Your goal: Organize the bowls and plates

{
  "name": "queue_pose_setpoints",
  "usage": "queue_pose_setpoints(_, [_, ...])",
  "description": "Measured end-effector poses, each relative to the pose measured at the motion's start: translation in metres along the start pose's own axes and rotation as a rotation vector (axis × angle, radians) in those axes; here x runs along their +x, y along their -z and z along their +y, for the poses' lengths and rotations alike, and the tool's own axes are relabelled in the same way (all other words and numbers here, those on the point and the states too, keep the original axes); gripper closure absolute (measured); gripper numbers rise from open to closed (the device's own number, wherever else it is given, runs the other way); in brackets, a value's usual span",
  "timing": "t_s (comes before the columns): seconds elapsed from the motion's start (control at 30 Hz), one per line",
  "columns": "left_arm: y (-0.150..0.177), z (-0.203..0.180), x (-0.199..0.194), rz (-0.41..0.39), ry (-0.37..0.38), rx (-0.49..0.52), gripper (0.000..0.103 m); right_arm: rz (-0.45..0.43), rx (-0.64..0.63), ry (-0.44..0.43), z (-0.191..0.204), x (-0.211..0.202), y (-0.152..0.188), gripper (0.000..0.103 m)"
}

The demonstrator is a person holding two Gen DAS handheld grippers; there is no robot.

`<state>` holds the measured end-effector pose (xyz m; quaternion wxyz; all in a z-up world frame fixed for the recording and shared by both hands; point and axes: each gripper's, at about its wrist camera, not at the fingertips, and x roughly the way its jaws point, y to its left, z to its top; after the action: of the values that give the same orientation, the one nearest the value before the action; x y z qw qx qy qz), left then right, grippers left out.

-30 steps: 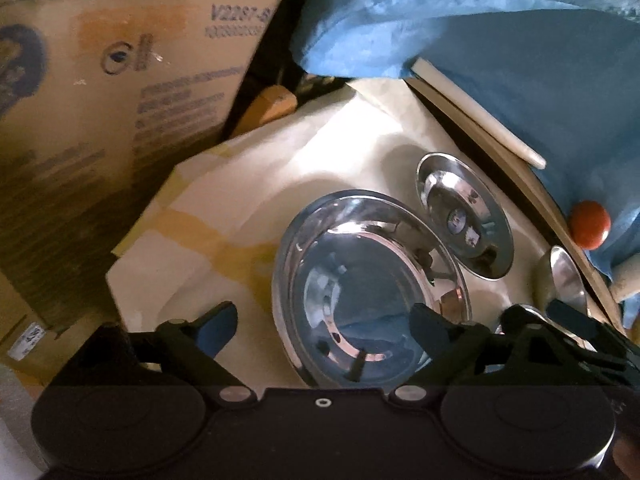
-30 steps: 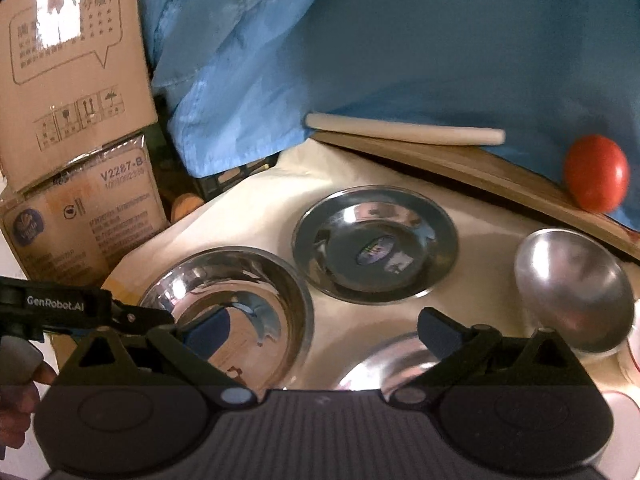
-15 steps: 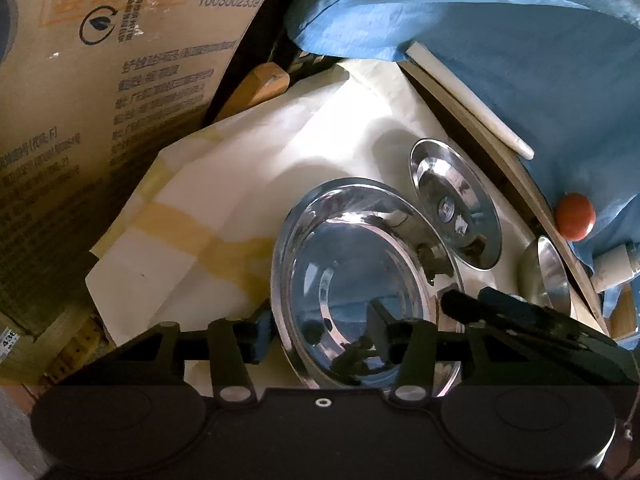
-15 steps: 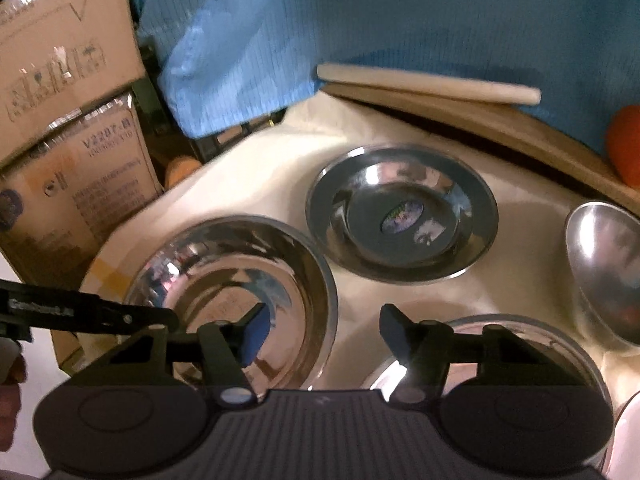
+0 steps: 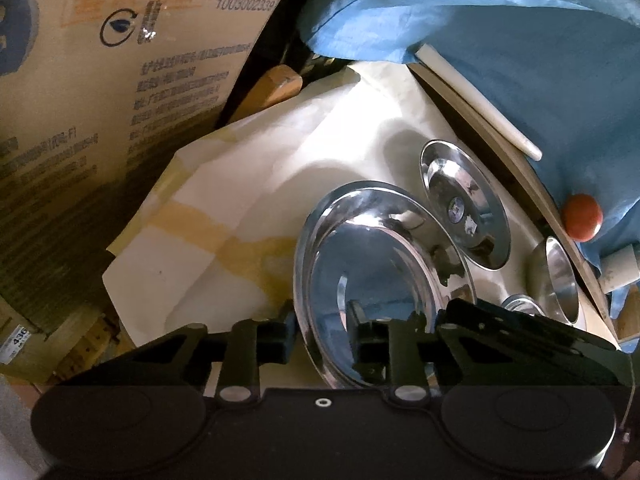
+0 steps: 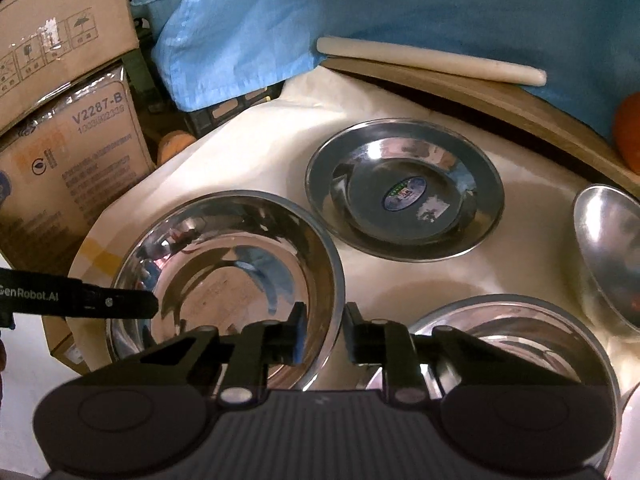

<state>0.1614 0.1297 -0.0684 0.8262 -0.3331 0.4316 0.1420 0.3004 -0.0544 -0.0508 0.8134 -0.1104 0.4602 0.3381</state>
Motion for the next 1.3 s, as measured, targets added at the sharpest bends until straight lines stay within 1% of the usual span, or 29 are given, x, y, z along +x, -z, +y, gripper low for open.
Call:
queue_pose_setpoints(0.07, [0.0,-0.002,-0.003,-0.015,-0.002,0.009,0.08,-0.01,-0.001,0.003,0.0,-0.004,0.001,0.082])
queue_pose_setpoints(0.23, [-0.001,-0.011,-0.015,-0.074,0.007,0.036,0.081,-0.052,0.0,0.003,-0.004,-0.019,0.001,0.082])
queue_pose_setpoints(0.47, [0.005,-0.031,-0.019,-0.11,0.034,0.082,0.082,-0.113,0.036,0.014,-0.017,-0.041,0.007,0.082])
queue_pose_setpoints(0.6, [0.008,-0.046,-0.025,-0.14,0.059,0.135,0.082,-0.156,0.05,0.041,-0.025,-0.057,0.014,0.082])
queue_pose_setpoints(0.67, [0.008,-0.056,-0.023,-0.141,0.077,0.16,0.082,-0.171,0.066,0.066,-0.032,-0.066,0.02,0.082])
queue_pose_setpoints(0.83, [0.012,-0.086,-0.008,-0.094,0.139,0.231,0.082,-0.192,0.136,0.14,-0.058,-0.09,0.04,0.082])
queue_pose_setpoints(1.0, [0.017,-0.125,0.009,-0.038,0.195,0.328,0.082,-0.192,0.222,0.212,-0.084,-0.108,0.062,0.082])
queue_pose_setpoints(1.07, [0.021,-0.139,0.016,-0.015,0.201,0.373,0.082,-0.181,0.25,0.232,-0.092,-0.112,0.071,0.082])
queue_pose_setpoints(1.17, [0.029,-0.156,0.026,0.018,0.187,0.434,0.082,-0.162,0.275,0.245,-0.099,-0.115,0.083,0.082])
queue_pose_setpoints(1.3, [0.034,-0.164,0.034,0.043,0.163,0.48,0.082,-0.142,0.281,0.248,-0.101,-0.117,0.092,0.081])
